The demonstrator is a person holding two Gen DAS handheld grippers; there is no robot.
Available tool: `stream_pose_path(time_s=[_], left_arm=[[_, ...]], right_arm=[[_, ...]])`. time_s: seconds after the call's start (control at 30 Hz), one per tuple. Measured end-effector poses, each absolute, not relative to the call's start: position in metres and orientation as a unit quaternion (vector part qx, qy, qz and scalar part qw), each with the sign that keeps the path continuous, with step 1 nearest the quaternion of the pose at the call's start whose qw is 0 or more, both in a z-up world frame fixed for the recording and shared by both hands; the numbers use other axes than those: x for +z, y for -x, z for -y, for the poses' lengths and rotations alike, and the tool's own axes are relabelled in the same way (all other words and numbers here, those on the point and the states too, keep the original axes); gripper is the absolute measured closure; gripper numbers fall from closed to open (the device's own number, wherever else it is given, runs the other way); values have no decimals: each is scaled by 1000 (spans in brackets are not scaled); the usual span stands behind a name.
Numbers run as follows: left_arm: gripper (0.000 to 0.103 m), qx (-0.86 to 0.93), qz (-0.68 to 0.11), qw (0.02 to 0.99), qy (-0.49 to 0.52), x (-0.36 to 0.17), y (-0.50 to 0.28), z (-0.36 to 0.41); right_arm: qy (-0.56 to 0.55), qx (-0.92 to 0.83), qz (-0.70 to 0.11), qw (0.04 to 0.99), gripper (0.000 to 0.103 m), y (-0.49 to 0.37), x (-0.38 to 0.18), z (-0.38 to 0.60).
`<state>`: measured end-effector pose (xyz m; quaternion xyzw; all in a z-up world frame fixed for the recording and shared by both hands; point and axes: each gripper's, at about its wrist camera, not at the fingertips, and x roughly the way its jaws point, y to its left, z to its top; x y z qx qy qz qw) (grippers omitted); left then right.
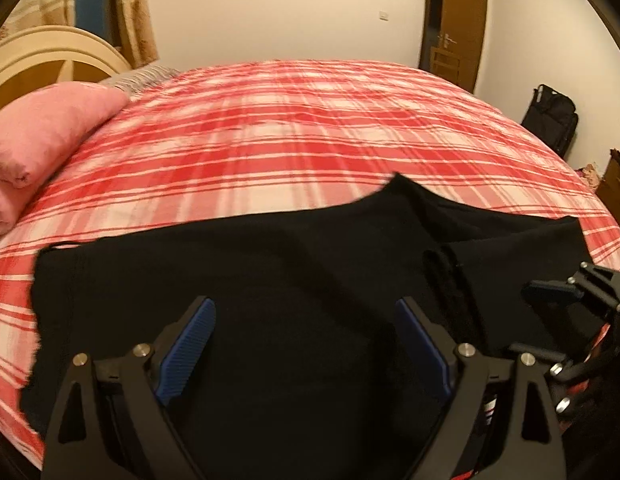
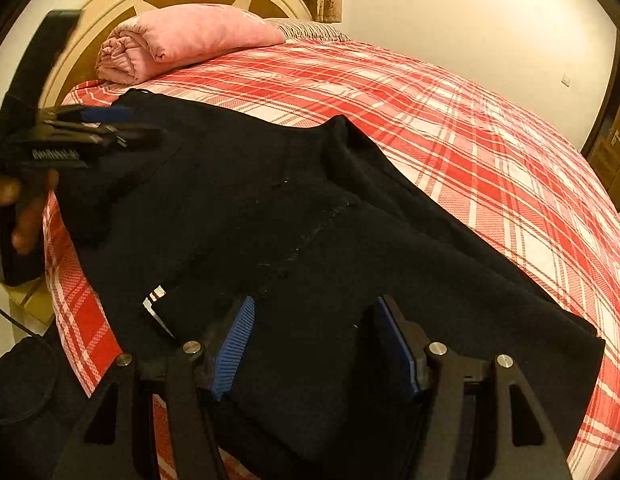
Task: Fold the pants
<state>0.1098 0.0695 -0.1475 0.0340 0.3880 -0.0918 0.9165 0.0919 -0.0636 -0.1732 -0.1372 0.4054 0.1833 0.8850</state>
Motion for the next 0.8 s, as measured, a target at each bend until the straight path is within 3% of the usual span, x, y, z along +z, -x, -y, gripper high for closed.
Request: stream_pose_path(time_s=[0.1,0.27,0.47,0.67,0.8], left_arm=[[10,-61,-377,924,-39,-140,-102,-100],[9,29,-344,937,-54,-129,-83,-172],[9,60,-369,927,25,-149,-78,-247],[15,-13,-393,908,147,-178,-92,-263],[16,-27,-382,911,153,-179,-100,-257]], right_arm=[[136,175,-402,888,30,-92,-175,66],[114,174,-384,900,29,-85,-167,72],[117,195,-322,919,29,-57,-143,74],[111,192,-298,928,29,-48,-129,81],[99,195,-292,931,29,-49,-126,79]])
